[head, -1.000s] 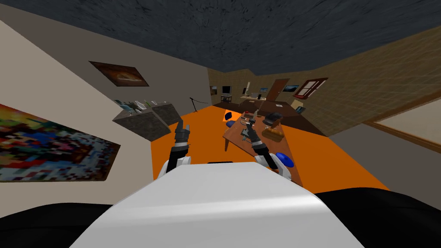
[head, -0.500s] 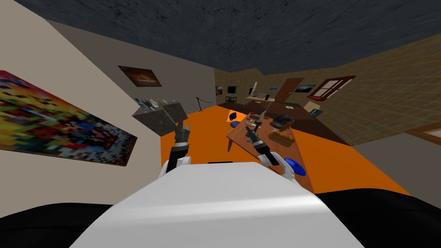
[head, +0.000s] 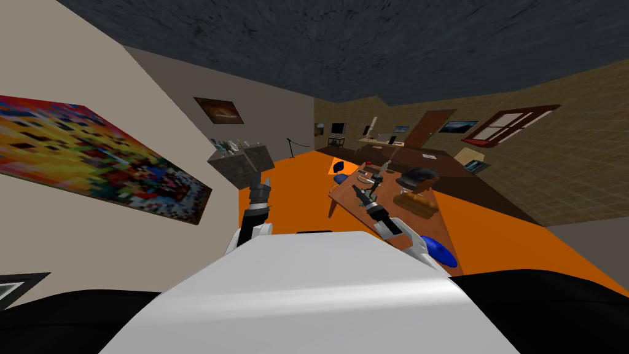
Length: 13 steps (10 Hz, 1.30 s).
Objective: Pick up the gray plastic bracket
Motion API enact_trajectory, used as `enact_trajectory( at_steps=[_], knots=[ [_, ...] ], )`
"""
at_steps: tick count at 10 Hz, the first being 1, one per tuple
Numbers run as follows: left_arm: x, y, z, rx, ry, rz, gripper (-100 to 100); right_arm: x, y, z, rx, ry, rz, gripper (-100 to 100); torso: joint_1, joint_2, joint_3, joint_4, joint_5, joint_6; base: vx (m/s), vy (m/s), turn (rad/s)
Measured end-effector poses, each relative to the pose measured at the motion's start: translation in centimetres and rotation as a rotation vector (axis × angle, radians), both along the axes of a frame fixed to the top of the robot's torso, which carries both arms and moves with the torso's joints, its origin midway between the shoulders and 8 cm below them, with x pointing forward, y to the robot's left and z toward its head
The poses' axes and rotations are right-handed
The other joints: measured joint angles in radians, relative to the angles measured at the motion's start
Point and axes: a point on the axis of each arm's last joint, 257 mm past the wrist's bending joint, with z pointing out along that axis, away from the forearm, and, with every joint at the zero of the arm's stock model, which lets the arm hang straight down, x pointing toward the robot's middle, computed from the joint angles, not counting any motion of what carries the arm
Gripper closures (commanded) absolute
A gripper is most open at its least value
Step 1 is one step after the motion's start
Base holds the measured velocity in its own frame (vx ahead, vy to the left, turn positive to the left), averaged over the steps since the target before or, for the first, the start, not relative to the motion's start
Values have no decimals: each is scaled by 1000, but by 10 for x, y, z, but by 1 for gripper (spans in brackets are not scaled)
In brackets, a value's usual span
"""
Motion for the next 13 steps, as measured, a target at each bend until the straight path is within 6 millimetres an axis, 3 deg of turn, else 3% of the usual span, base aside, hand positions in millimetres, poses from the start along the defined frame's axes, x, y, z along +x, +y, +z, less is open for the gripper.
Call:
enact_trajectory(
  at_steps=[5,8,13],
  knots=[
    [0,0,0,0,0,0,0,-4,-55,-63,-122,169,-74,-100,-1,-2,-1,0,0,0,44,44,133],
    [0,0,0,0,0,0,0,-25,-100,-98,-202,286,-130,-100,-1,-2,-1,-1,0,0,52,29,98],
    [0,0,0,0,0,0,0,-46,-148,-142,-283,418,-198,-100,-1,-3,-1,-1,0,0,42,18,77]
  ],
)
